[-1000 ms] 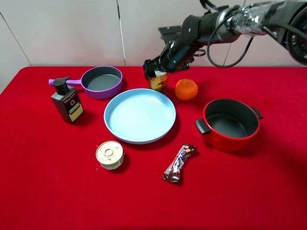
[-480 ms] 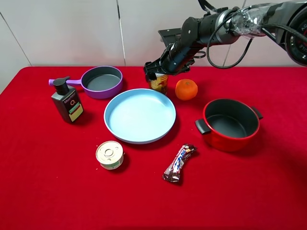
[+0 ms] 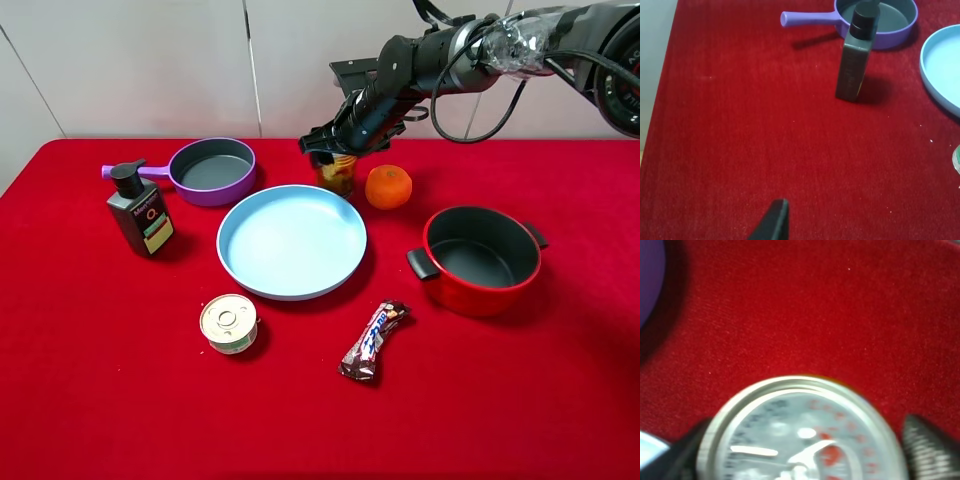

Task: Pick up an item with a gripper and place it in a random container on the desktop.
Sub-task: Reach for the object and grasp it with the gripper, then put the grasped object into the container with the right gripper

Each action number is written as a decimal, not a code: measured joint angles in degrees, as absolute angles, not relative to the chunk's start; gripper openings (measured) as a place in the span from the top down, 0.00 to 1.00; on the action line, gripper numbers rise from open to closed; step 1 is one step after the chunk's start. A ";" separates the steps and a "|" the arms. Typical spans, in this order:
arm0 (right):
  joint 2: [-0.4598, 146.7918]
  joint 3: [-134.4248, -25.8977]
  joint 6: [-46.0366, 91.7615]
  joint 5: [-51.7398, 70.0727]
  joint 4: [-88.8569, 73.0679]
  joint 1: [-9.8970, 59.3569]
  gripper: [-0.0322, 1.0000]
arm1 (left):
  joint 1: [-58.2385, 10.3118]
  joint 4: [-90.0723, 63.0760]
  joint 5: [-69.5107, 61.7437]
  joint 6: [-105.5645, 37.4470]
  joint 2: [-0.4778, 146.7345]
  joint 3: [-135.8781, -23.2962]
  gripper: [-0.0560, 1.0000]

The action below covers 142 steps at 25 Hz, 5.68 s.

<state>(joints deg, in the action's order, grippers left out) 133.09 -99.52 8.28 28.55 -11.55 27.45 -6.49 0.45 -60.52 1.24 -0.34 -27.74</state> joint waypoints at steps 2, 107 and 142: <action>133.09 -99.52 8.33 28.49 -11.53 27.45 0.48 | -6.49 0.45 -60.52 1.24 -0.34 -27.74 0.01; 78.03 -50.56 0.80 38.72 2.17 20.73 0.49 | -6.49 0.45 -60.52 1.24 -0.34 -27.74 0.01; 96.28 -50.43 5.33 27.86 -1.57 17.10 0.49 | -6.49 0.45 -60.52 1.24 -0.34 -27.74 0.01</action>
<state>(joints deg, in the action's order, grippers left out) 96.28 -50.43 5.33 27.86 -1.57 17.10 -6.49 0.45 -60.52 1.24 -0.34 -27.74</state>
